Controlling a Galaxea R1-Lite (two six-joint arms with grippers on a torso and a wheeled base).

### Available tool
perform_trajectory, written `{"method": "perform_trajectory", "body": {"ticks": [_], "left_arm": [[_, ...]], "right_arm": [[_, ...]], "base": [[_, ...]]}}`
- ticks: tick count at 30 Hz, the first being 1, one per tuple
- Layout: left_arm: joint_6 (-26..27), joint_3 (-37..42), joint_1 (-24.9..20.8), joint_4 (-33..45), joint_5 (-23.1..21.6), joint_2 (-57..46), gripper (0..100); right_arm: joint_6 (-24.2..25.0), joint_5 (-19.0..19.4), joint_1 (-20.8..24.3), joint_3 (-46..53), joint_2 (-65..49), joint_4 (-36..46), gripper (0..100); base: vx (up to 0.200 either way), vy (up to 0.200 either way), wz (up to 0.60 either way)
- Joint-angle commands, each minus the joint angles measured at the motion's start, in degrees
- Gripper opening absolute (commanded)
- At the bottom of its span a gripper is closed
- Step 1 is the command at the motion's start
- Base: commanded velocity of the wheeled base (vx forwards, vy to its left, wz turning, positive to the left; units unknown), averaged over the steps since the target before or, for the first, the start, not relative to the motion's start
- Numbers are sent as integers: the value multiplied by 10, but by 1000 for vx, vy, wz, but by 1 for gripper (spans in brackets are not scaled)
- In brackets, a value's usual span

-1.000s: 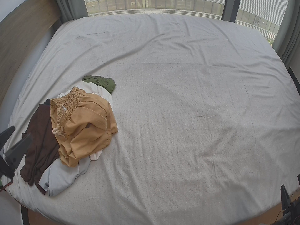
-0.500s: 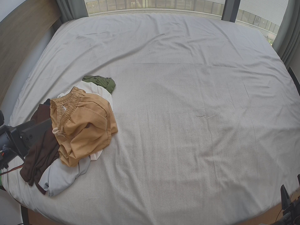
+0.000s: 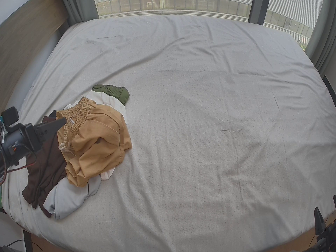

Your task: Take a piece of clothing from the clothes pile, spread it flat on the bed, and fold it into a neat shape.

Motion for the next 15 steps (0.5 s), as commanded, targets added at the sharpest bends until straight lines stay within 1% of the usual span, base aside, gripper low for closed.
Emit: {"method": "perform_trajectory", "body": {"ticks": [1, 7, 9, 11, 12, 15], "left_arm": [[-2, -36, -1, -64, -2, 116, 100], [-2, -63, -1, -89, -4, 171, 100], [-2, -74, 0, -107, -13, 201, 100], [-2, -74, 1, -115, -19, 209, 100], [-2, -75, 2, -133, -28, 229, 100], [-2, -85, 2, -155, -30, 258, 100]], "right_arm": [[0, 0, 0, 10, -7, 0, 100], [0, 0, 0, 10, -7, 0, 100], [1, 0, 0, 10, -7, 0, 100], [1, 0, 0, 10, -7, 0, 100], [0, 0, 0, 10, -7, 0, 100], [0, 0, 0, 10, -7, 0, 100]], "base": [[0, 0, 0], [0, 0, 0], [0, 0, 0], [0, 0, 0], [0, 0, 0], [0, 0, 0]]}}
